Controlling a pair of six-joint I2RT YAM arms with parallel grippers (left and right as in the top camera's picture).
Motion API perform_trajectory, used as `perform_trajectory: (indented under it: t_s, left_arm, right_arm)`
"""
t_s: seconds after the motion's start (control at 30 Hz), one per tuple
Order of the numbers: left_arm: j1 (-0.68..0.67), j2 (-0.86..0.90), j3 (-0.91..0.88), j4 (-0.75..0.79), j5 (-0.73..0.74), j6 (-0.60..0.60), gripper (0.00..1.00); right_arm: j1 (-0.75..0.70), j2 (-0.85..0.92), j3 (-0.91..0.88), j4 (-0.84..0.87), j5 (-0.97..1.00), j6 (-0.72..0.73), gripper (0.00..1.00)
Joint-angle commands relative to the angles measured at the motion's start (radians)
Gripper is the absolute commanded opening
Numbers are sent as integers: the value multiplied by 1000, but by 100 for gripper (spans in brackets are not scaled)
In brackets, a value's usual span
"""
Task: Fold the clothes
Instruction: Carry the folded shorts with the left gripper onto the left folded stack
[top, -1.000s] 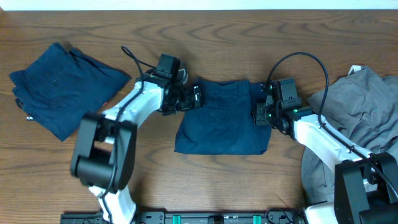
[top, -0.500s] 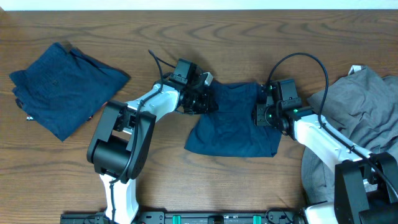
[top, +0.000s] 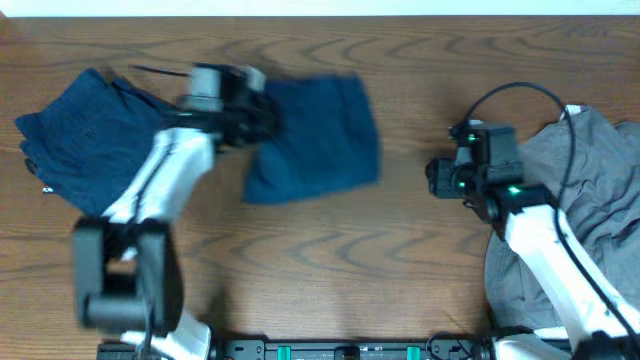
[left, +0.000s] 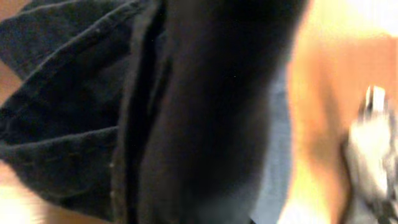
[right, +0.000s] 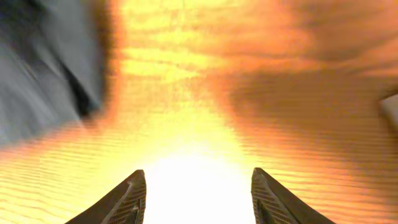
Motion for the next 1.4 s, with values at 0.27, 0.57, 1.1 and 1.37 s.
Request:
perform_trajectory:
  t_s: [0.27,0.57,1.1,1.37]
  left_arm:
    - [535,-220,32,24,-92,9,6]
    - [758,-141,27,-23,-170,5,41]
    - [768,-198,27,-167,-503,-146,98]
    - [664,-332,27,-170,-576,-124,98]
  right_arm:
    - [-13,-31,16,-34,-1,-33,52]
    - [-12,-32,16,-48,-1,-32,52]
    - [-13,-31,16,-64,0,-35,61]
    - [-13,-29,16,-51,0,-40,64]
